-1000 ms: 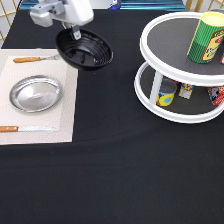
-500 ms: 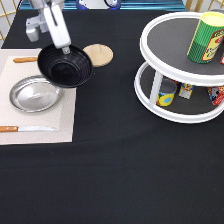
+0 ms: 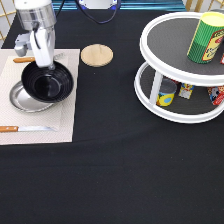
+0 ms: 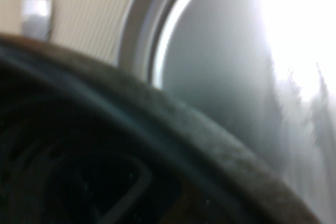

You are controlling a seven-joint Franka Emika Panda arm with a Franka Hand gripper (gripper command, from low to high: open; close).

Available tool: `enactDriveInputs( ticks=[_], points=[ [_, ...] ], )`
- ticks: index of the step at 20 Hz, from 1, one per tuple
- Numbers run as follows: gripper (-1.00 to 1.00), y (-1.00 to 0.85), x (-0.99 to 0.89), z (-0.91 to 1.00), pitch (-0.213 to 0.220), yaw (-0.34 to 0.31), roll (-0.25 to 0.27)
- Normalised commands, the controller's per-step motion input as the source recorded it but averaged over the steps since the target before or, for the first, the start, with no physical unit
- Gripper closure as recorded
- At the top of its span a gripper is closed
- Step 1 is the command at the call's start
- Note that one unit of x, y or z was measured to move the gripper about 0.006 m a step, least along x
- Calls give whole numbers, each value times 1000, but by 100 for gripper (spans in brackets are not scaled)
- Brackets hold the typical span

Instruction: Pick up the bowl from the lazy Susan and put bowl on the plate

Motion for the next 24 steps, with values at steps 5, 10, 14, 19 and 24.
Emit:
enactDriveInputs(
  ticks=[5,10,14,19,24],
  points=[
    [100,-467,-355,2,-67,-176,0],
    [100,-237,-529,-70,-76,-122,20],
    [100,249,-262,-125,-60,-49,2],
    [100,21,-260,-292,-33,-12,41],
    [100,-227,-406,-538,-48,-15,99]
  ],
)
